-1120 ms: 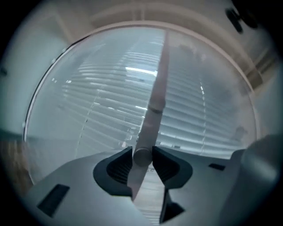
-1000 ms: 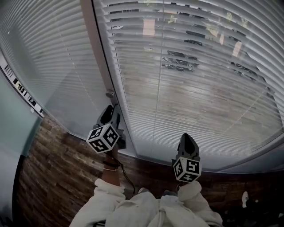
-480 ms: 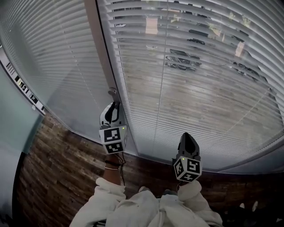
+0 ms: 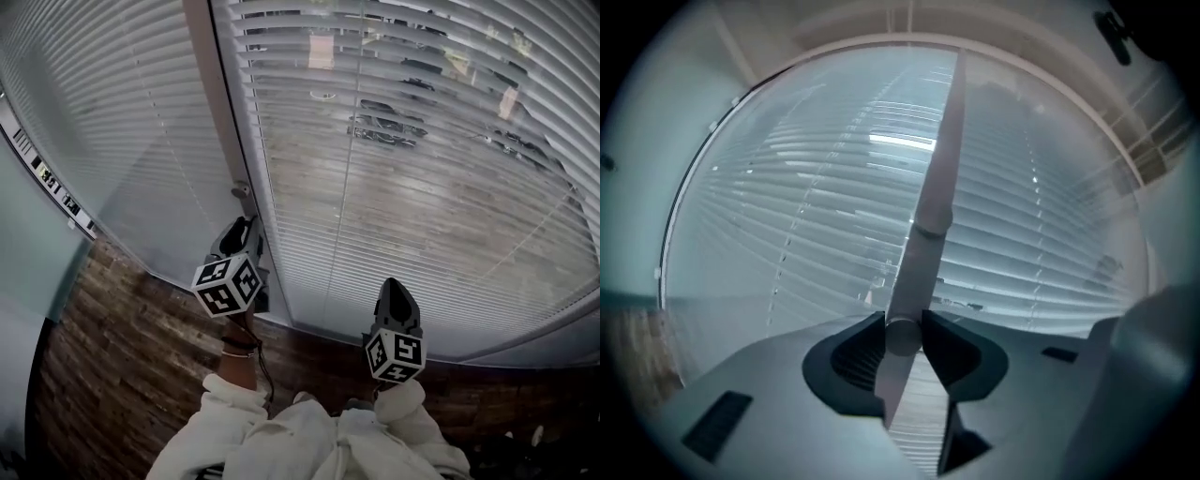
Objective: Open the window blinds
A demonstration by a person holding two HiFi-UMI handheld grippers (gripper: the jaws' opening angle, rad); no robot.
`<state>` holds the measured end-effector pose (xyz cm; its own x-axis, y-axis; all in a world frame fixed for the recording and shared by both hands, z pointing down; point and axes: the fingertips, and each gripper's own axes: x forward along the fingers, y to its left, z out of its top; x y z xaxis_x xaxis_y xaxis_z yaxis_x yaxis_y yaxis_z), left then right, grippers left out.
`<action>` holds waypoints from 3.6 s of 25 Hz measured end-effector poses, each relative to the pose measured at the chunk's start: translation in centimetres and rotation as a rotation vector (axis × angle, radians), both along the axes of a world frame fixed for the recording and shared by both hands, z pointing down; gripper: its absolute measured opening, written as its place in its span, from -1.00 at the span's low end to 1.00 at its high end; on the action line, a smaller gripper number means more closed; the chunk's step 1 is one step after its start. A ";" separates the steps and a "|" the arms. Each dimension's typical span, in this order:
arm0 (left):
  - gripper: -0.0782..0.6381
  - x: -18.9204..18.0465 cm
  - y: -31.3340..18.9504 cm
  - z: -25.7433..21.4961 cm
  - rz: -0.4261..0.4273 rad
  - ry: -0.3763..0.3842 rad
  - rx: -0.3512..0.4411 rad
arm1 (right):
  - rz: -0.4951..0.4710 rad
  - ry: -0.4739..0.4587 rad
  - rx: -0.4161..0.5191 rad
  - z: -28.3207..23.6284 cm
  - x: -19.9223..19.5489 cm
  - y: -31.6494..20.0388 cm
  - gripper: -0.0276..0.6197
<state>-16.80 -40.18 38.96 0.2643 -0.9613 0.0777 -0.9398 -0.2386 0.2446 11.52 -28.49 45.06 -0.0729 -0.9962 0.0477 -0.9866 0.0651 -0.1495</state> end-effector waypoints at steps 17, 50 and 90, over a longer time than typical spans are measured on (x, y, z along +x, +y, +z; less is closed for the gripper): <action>-0.42 0.2 0.1 0.7 -0.005 -0.039 0.072 | 0.023 -0.015 -0.012 0.7 0.8 0.5 -0.89; -0.79 10.5 8.5 -0.9 0.302 0.238 0.139 | 0.022 -0.003 0.013 -0.2 0.7 0.5 -0.89; -0.79 16.6 12.0 5.1 0.281 -0.004 0.043 | -0.048 0.076 0.012 -0.5 0.0 1.2 -0.89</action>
<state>-0.22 -28.22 44.01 0.5207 -0.8528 0.0402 -0.8362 -0.5000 0.2252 11.48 -27.27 44.52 -0.1171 -0.9922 0.0429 -0.9908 0.1137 -0.0735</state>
